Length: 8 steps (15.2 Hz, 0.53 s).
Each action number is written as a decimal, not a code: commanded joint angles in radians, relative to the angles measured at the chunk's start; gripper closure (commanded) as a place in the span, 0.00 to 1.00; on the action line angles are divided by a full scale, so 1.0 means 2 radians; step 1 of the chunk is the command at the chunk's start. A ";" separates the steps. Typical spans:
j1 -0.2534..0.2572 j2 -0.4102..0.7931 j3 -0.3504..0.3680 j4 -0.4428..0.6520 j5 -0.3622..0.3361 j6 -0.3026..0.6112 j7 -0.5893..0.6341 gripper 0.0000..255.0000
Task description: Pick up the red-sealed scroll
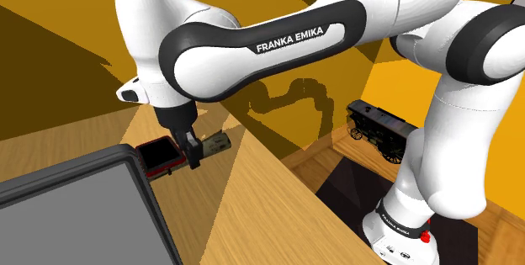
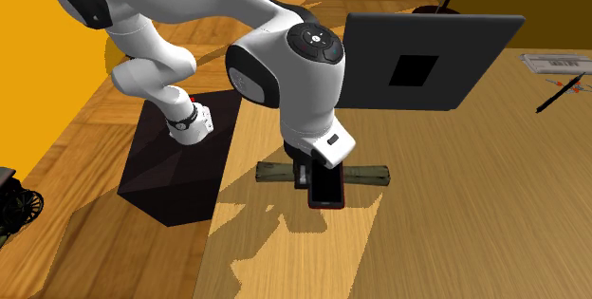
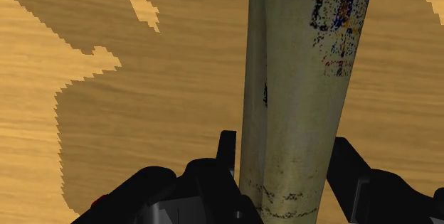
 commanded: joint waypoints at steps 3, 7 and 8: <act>0.001 -0.001 0.001 0.023 0.001 -0.023 -0.001 1.00; 0.002 -0.001 0.001 0.050 0.001 -0.051 -0.002 1.00; 0.002 0.000 0.001 0.057 0.001 -0.057 -0.002 1.00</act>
